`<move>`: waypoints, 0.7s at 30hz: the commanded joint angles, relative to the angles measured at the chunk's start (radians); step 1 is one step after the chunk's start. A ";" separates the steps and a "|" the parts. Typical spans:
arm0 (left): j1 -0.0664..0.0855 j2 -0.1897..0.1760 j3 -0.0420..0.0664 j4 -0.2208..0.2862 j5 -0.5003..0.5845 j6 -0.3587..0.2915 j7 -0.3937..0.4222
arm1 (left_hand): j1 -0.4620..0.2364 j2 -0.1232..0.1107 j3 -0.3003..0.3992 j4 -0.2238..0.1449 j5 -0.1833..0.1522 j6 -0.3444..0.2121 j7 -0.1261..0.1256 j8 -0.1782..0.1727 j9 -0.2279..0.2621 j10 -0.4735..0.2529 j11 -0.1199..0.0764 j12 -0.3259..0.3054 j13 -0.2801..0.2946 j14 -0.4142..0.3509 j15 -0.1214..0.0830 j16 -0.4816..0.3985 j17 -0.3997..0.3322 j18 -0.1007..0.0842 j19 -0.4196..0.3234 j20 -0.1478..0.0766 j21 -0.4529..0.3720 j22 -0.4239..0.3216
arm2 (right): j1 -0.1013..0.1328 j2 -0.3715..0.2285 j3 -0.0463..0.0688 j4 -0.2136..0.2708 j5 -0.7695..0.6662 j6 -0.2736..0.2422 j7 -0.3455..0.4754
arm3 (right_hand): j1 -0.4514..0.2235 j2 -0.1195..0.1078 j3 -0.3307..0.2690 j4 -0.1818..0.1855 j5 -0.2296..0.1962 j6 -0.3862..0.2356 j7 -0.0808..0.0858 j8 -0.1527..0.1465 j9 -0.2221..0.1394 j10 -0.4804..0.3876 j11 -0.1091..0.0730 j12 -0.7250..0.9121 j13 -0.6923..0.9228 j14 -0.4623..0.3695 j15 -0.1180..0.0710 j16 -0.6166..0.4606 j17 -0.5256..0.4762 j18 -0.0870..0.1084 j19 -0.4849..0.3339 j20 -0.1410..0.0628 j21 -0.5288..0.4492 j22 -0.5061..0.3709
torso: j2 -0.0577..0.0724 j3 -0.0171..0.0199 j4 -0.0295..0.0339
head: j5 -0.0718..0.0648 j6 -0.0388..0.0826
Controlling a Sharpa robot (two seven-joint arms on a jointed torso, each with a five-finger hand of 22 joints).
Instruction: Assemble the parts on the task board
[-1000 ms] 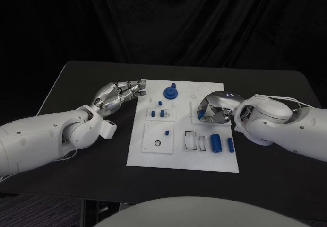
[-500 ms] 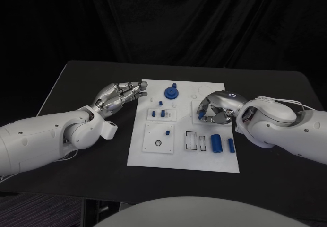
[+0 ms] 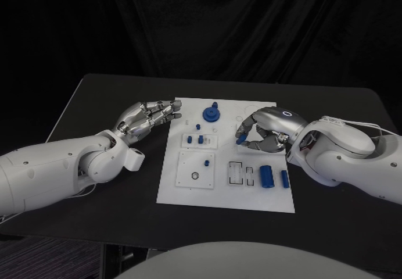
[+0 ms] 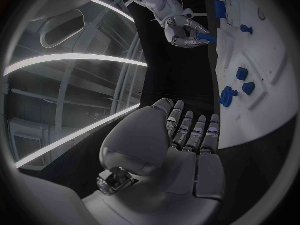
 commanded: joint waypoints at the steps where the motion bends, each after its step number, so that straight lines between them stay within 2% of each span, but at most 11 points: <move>1: -0.002 0.003 0.001 0.000 0.003 0.014 0.024 | -0.008 0.000 0.007 0.001 -0.002 0.005 0.003 0.005 0.001 0.003 0.005 0.006 0.001 0.003 0.006 0.003 0.001 -0.016 0.005 0.001 0.003 -0.001 | 0.003 0.010 0.001 0.026 0.001 -0.016 0.003 | -0.011 0.001 0.001 -0.009 0.000 0.005 -0.002 0.003 0.065 0.008 -0.001 -0.008 -0.002 0.020 -0.001 0.016 0.025 -0.016 0.010 -0.002 0.028 0.163 | 0.000 -0.0010 0.0018 | -0.003 0.000; 7: -0.002 0.006 0.001 -0.002 0.003 0.016 0.020 | -0.008 0.000 0.007 0.001 -0.002 0.005 0.003 0.005 0.001 0.003 0.005 0.006 0.001 0.003 0.006 0.003 0.001 -0.016 0.005 0.001 0.003 -0.001 | 0.000 0.067 0.000 0.035 -0.079 0.022 0.005 | -0.014 0.000 0.004 -0.016 -0.011 0.004 -0.003 0.005 0.079 0.019 -0.003 -0.017 -0.001 0.035 -0.002 0.038 0.058 -0.022 0.021 -0.004 0.066 0.171 | 0.001 0.0002 0.0004 | -0.007 0.000; 14: -0.003 0.010 0.001 -0.004 0.003 0.018 0.017 | -0.009 -0.001 0.009 0.001 -0.005 0.004 0.004 0.005 0.001 0.003 0.006 0.005 0.001 0.001 0.006 0.003 0.001 -0.017 0.004 0.001 0.002 -0.002 | -0.018 0.170 0.000 0.011 -0.169 0.075 0.010 | -0.017 -0.001 0.004 -0.018 -0.020 0.008 -0.004 0.007 0.085 0.024 -0.004 -0.020 -0.001 0.034 -0.003 0.035 0.053 -0.021 0.020 -0.005 0.063 0.169 | 0.001 0.0001 0.0029 | -0.003 0.000; 21: -0.003 0.010 0.001 -0.004 0.003 0.019 0.014 | -0.011 -0.003 0.013 0.002 -0.013 0.004 0.005 0.006 0.001 0.003 0.007 0.005 0.001 0.000 0.006 0.004 0.001 -0.017 0.005 0.001 0.002 -0.004 | -0.034 0.233 0.000 -0.016 -0.202 0.105 0.017 | -0.020 -0.001 0.004 -0.018 -0.025 0.007 -0.005 0.006 0.089 0.020 -0.003 -0.027 -0.003 0.032 -0.003 0.031 0.047 -0.019 0.017 -0.005 0.055 0.167 | -0.001 -0.0006 0.0018 | 0.020 0.000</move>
